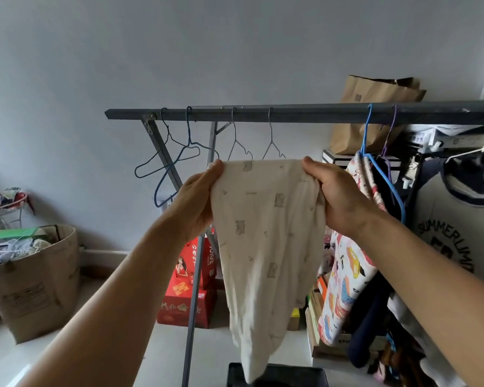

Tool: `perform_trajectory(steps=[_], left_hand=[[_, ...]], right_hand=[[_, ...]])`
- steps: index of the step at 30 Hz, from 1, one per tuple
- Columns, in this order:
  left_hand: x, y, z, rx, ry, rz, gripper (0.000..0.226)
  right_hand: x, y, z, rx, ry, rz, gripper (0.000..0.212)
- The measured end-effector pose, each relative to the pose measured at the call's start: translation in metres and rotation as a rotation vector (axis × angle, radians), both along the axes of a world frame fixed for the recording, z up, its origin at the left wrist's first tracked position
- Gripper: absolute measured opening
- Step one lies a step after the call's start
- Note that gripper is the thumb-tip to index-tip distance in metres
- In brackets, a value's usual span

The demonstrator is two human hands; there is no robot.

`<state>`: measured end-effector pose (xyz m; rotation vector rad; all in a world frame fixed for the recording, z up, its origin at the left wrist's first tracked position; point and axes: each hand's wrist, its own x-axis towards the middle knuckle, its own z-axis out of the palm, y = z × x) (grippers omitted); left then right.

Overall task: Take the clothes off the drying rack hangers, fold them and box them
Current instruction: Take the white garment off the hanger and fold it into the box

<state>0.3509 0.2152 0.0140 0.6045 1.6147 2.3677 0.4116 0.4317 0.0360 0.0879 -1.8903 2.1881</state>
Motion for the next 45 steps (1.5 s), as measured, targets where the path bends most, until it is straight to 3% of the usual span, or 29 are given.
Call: perform_trajectory(steps=[2,5,6,8,10,12,16,20,23,25,27,28,33,37,40,41,43,45], left_hand=[[0.01,0.001,-0.009,0.175,-0.105,-0.176,0.068],[0.005,0.008,-0.038,0.175,-0.228,-0.314,0.102],[0.009,0.013,-0.051,0.167,-0.22,-0.492,0.105],[0.017,0.014,-0.061,0.021,-0.128,-0.533,0.087],[0.02,0.015,-0.061,-0.043,-0.073,-0.491,0.056],[0.017,0.015,-0.057,-0.079,-0.132,-0.359,0.039],[0.012,0.014,-0.051,-0.099,-0.194,-0.22,0.059],[0.013,0.018,-0.043,-0.103,-0.178,-0.144,0.039],[0.014,0.021,-0.043,-0.125,-0.206,-0.117,0.031],[0.017,0.022,-0.046,-0.165,-0.224,-0.11,0.033],[0.02,0.022,-0.048,-0.197,-0.221,-0.105,0.034],[0.022,0.022,-0.049,-0.218,-0.215,-0.101,0.036],[0.028,0.031,-0.062,-0.286,-0.186,0.07,0.023],[0.037,0.046,-0.073,-0.415,-0.145,0.281,0.021],[0.043,0.05,-0.078,-0.408,-0.144,0.356,0.048],[0.046,0.049,-0.079,-0.39,-0.128,0.332,0.045],[0.05,0.046,-0.079,-0.369,-0.076,0.228,0.035],[0.053,0.044,-0.082,-0.426,0.003,0.172,0.046]], right_hand=[[-0.002,-0.002,0.004,-0.07,-0.047,0.027,0.038],[-0.007,-0.001,0.008,-0.089,-0.085,0.005,0.036],[-0.008,0.001,0.009,-0.083,-0.094,0.004,0.035],[-0.01,0.005,0.006,-0.074,-0.112,-0.006,0.034],[-0.009,0.009,0.001,-0.073,-0.127,-0.033,0.033],[-0.011,0.014,-0.005,-0.081,-0.154,-0.053,0.033],[-0.012,0.021,-0.018,-0.171,-0.239,-0.064,0.039],[0.003,0.014,-0.055,-0.255,-0.299,0.055,0.07],[0.023,-0.003,-0.088,-0.293,-0.403,0.261,0.092],[0.022,-0.003,-0.097,-0.287,-0.415,0.289,0.071],[0.019,-0.002,-0.097,-0.281,-0.399,0.142,0.038],[0.015,0.001,-0.099,-0.262,-0.369,0.046,0.037],[0.013,0.006,-0.099,0.046,-0.29,-0.279,0.043],[0.018,0.007,-0.103,0.22,-0.241,-0.477,0.075],[0.026,0.015,-0.104,0.047,-0.212,-0.344,0.034],[0.031,0.018,-0.102,-0.015,-0.224,-0.261,0.023],[0.039,0.024,-0.098,-0.041,-0.22,-0.1,0.026],[0.046,0.029,-0.098,0.126,-0.205,-0.043,0.04]])
